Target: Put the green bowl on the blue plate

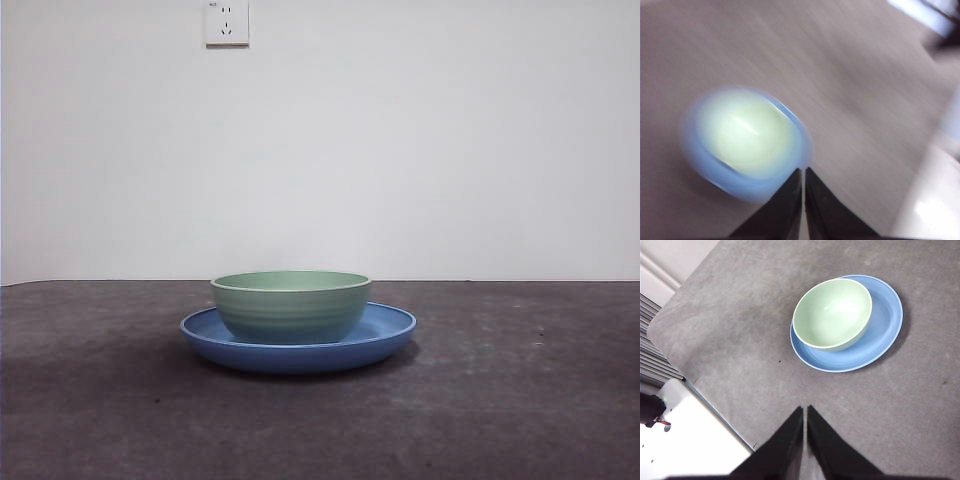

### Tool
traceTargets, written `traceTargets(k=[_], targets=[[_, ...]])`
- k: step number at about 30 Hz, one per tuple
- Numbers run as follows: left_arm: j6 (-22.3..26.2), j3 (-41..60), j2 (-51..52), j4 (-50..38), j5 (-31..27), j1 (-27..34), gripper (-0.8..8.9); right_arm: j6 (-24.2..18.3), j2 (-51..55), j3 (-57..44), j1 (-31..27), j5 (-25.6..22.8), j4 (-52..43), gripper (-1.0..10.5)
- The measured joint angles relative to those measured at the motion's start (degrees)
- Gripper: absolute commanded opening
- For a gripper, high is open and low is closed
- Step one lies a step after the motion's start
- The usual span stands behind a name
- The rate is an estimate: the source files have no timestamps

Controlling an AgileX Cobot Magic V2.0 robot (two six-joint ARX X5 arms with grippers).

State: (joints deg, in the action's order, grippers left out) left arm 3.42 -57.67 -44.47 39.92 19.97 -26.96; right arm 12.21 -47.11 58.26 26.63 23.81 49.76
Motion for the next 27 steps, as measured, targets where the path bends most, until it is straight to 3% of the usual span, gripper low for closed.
traceTargets(k=[6, 11, 18, 27], targets=[[1.27, 10.32, 12.83, -26.75, -13.40, 10.45, 0.11, 0.00, 0.00, 0.00, 0.00, 0.00, 0.00, 0.1], [2.05, 21.97, 23.41, -40.54, -23.19, 18.36, 0.11, 0.00, 0.00, 0.00, 0.00, 0.00, 0.00, 0.1], [2.21, 37.38, 33.46, -40.50, -24.68, 25.18, 0.11, 0.00, 0.00, 0.00, 0.00, 0.00, 0.00, 0.1], [1.99, 51.01, 42.03, -40.04, -24.68, 26.58, 0.11, 0.00, 0.00, 0.00, 0.00, 0.00, 0.00, 0.1]])
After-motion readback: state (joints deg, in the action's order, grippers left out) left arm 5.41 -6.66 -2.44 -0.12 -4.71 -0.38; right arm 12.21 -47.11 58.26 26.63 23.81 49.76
